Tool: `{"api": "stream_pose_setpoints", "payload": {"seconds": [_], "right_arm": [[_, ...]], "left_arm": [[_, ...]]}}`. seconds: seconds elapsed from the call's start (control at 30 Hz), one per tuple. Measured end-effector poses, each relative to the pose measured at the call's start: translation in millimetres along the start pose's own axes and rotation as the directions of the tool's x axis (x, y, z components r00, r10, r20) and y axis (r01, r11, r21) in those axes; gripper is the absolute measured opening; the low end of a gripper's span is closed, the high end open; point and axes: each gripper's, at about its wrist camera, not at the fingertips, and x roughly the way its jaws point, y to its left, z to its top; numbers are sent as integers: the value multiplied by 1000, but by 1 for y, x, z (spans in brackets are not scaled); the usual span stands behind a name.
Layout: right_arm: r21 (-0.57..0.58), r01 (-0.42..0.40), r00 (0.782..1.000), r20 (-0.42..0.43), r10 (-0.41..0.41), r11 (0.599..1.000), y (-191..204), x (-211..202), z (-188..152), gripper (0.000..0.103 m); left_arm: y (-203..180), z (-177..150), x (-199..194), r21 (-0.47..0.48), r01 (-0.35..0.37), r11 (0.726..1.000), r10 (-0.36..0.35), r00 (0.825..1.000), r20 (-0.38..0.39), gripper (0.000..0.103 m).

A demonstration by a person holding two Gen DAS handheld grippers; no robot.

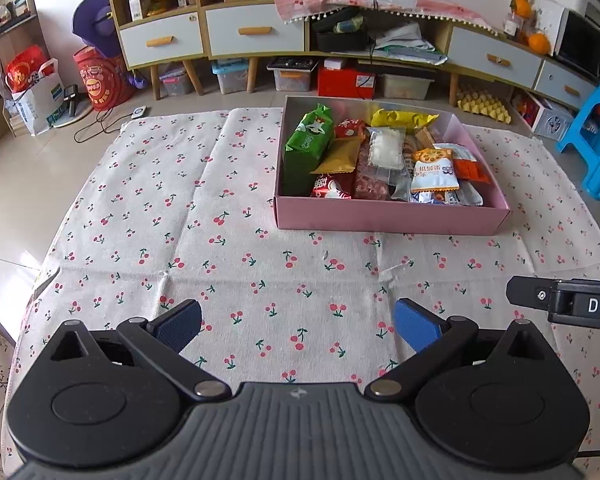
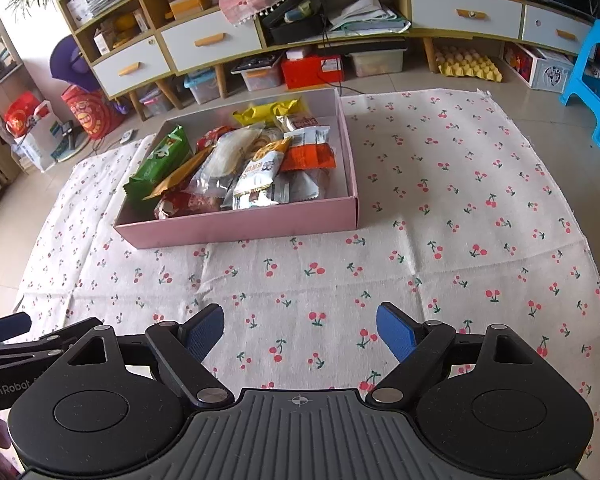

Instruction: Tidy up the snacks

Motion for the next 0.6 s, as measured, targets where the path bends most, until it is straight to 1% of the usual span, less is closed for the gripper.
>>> {"api": "stream_pose_setpoints", "payload": {"seconds": [0.6], "right_arm": [[-1, 4, 1000, -12, -4, 1000, 2, 3, -1, 85]], "left_arm": [[1, 1, 0, -1, 0, 1000, 0, 1000, -4, 102]]}}
